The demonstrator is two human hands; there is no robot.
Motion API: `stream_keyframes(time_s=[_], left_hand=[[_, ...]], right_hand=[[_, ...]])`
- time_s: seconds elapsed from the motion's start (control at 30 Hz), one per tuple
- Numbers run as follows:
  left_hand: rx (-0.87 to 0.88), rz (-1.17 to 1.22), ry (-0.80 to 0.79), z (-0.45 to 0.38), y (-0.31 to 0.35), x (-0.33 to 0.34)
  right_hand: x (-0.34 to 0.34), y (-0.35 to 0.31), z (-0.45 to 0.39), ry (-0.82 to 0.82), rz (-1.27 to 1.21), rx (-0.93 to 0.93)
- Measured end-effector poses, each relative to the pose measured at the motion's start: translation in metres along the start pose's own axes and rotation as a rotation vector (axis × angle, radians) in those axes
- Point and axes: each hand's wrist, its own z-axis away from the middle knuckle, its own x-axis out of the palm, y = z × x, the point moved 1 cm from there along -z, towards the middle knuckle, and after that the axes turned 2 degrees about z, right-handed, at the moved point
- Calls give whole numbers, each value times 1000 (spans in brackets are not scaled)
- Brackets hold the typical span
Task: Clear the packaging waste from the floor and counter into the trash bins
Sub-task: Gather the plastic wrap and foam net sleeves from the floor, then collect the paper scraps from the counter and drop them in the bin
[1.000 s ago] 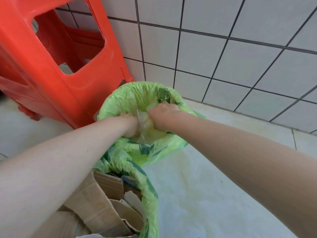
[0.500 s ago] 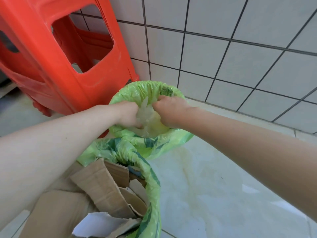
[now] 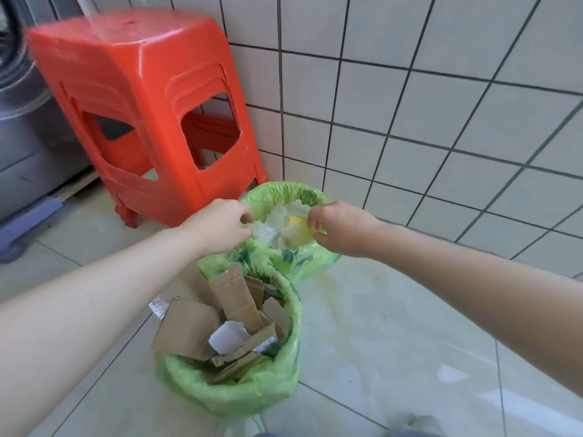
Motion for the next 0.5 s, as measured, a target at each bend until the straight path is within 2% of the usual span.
stream_keyframes(time_s=[0.3, 0.5], left_hand=[[-86, 245, 145, 116, -4, -15], [-99, 352, 241, 125, -11, -1]], right_hand=[[-19, -38, 86, -2, -55, 67], [-9, -53, 79, 3, -96, 11]])
